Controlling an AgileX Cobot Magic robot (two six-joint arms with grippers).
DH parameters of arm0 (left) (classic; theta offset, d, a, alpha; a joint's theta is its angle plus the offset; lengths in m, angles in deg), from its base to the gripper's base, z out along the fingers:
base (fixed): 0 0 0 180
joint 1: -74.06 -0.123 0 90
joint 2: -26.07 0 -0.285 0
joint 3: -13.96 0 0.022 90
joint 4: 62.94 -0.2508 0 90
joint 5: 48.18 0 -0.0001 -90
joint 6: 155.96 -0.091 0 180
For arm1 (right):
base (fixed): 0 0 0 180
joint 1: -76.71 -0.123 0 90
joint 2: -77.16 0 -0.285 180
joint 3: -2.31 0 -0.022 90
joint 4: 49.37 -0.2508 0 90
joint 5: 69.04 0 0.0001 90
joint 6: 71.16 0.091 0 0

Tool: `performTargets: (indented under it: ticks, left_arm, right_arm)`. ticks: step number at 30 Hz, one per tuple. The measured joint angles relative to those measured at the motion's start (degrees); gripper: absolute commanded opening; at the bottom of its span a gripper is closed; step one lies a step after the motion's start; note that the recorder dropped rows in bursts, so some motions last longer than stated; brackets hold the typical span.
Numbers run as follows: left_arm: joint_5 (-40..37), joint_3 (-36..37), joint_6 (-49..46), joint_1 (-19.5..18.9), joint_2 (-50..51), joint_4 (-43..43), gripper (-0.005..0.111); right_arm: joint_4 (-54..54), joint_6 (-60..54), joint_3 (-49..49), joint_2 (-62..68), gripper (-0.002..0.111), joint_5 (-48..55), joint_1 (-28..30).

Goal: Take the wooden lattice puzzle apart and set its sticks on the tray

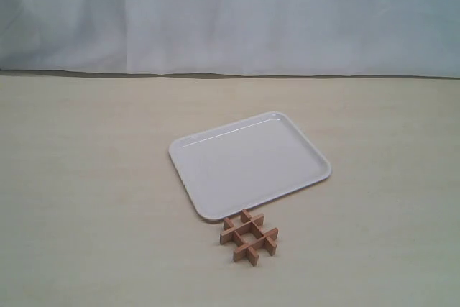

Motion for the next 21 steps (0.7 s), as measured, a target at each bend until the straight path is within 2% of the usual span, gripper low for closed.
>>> performTargets:
  ticks: [5,8,11,14,18,21]
  left_arm:
    - [0.00,0.00,0.00,0.00,0.00,0.00,0.000]
    - [0.00,0.00,0.00,0.00,0.00,0.00,0.000]
    - [0.00,0.00,0.00,0.00,0.00,0.00,0.000]
    - [0.00,0.00,0.00,0.00,0.00,0.00,0.000]
    - [0.00,0.00,0.00,0.00,0.00,0.00,0.000]
    - [0.00,0.00,0.00,0.00,0.00,0.00,0.000]
  right_arm:
    - [-2.07,2.63,0.00,0.00,0.005,-1.88,0.00]
    - [-9.40,9.58,0.00,0.00,0.005,-1.24,0.00]
    - [-12.30,12.86,0.00,0.00,0.005,-0.03,0.00]
    - [-12.64,17.35,0.00,0.29,0.005,-6.83,0.00]
    - [-12.85,18.19,3.94,8.00,0.005,-10.39,0.00]
    - [-11.63,17.61,11.71,20.79,0.005,-10.80,0.00]
